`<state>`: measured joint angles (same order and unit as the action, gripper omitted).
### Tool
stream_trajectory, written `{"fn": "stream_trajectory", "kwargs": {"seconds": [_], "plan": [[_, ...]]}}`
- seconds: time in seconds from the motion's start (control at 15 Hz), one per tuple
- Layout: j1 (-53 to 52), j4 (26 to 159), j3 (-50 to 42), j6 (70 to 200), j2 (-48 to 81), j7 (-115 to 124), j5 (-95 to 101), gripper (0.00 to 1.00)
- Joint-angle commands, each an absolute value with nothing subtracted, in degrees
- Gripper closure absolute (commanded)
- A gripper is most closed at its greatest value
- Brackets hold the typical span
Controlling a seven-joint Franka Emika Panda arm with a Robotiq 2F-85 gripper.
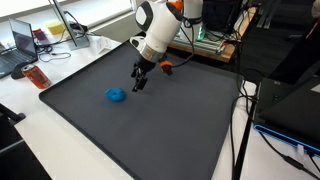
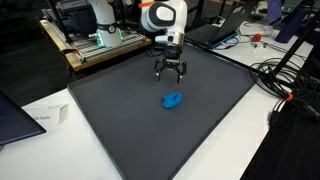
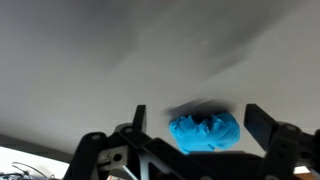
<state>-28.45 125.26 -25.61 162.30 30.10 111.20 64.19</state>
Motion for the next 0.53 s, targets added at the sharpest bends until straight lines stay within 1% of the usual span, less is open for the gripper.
{"fn": "stream_trajectory", "kwargs": {"seconds": [0.0, 0.47], "plan": [[-28.4, 125.3, -25.6, 162.3, 30.1, 111.2, 64.2, 0.0], [-35.0, 122.9, -31.7, 160.4, 30.5, 123.1, 74.9, 0.0]]}}
